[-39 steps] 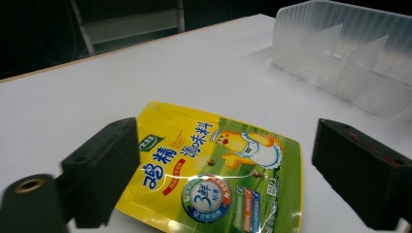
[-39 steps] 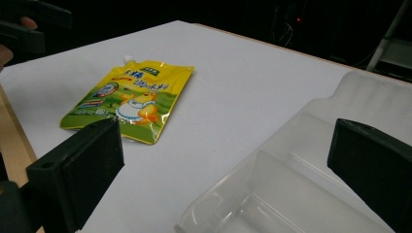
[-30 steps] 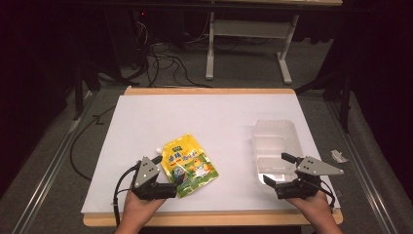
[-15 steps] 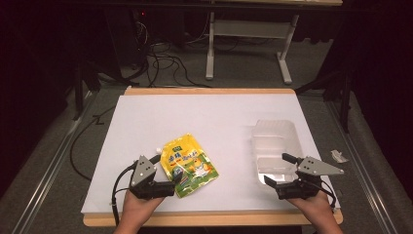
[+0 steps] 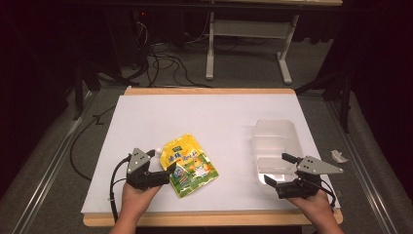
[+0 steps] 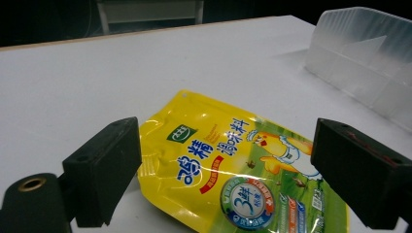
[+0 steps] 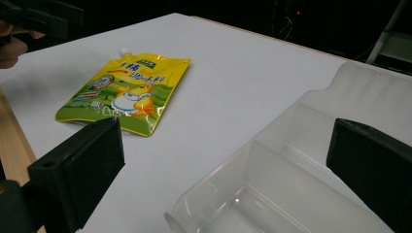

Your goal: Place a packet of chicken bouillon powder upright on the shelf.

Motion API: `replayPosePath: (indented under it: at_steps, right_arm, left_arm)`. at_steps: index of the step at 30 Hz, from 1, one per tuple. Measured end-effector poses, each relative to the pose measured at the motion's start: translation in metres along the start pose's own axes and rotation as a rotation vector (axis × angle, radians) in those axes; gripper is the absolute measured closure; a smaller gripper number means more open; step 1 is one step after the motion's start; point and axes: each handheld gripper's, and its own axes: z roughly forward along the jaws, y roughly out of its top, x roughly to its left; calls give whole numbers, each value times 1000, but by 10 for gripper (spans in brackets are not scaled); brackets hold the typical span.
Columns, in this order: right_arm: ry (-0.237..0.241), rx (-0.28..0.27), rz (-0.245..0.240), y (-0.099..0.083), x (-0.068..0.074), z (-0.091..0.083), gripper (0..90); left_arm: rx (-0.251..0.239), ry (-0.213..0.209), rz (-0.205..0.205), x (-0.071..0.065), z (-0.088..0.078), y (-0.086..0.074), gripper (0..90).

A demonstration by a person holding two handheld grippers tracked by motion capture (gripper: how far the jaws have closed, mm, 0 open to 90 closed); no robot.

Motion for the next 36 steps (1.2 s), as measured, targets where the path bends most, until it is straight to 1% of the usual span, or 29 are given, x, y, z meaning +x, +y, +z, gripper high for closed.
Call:
replayPosePath:
  at_steps: [1,3,4,5,6,7,8,9,10,11,12,16,17,19,21,22,23,24,25,26,27,28,29,32,36]
  right_arm:
    - [0,0,-1,0,0,0,4]
    - [0,3,2,0,0,0,3]
    - [0,3,2,0,0,0,3]
    - [1,5,3,0,0,1,4]
    - [2,8,4,0,0,1,5]
    - [5,10,1,0,0,1,7]
    - [9,8,-4,0,0,1,8]
    - [8,10,-5,0,0,2,8]
    - [8,10,-5,0,0,2,8]
    - [9,13,-8,0,0,2,10]
    - [9,13,-10,0,0,2,10]
    - [10,17,-8,-1,0,3,14]
    - [13,21,0,-1,1,3,17]
    - [14,21,-7,-1,0,3,18]
    - [15,21,-7,-1,0,3,19]
    - [15,21,-7,-1,0,3,19]
    - [16,21,-7,-1,1,3,20]
    - [16,21,-7,-1,1,3,20]
    - [19,21,-7,-1,1,4,21]
    - [20,21,-6,-1,1,4,21]
    - [20,21,-7,-1,1,4,21]
    - [20,21,-7,-1,1,4,21]
    - [20,21,-5,-1,1,4,21]
    - [20,20,-7,-1,1,4,22]
    - [20,20,-7,-1,1,4,23]
  left_arm:
    - [0,0,0,0,0,0,127]
    - [10,5,-23,7,3,-2,138]
    - [10,5,-23,7,3,-2,142]
    - [20,10,-43,12,5,-4,142]
    - [20,10,-43,12,5,-4,142]
    - [27,10,-66,18,7,-5,142]
    - [27,10,-66,18,7,-5,142]
    - [35,10,-89,24,9,-7,142]
    - [35,10,-89,24,9,-7,144]
    - [42,10,-109,28,11,-9,144]
    - [42,15,-119,30,11,-9,144]
    - [52,15,-135,34,12,-11,145]
    - [53,16,-141,35,13,-11,145]
    - [69,8,-163,39,16,-13,145]
    - [86,5,-176,40,19,-15,147]
    - [86,5,-176,40,19,-15,148]
    - [112,1,-194,43,23,-17,150]
    - [112,1,-194,43,23,-17,151]
    - [124,-1,-203,44,25,-17,154]
    - [141,-17,-234,48,29,-19,159]
    - [149,-22,-250,49,31,-20,164]
    - [149,-22,-250,49,31,-20,169]
    - [164,-20,-264,53,34,-22,179]
    - [183,-28,-297,58,38,-24,201]
    - [200,-49,-318,60,44,-26,234]
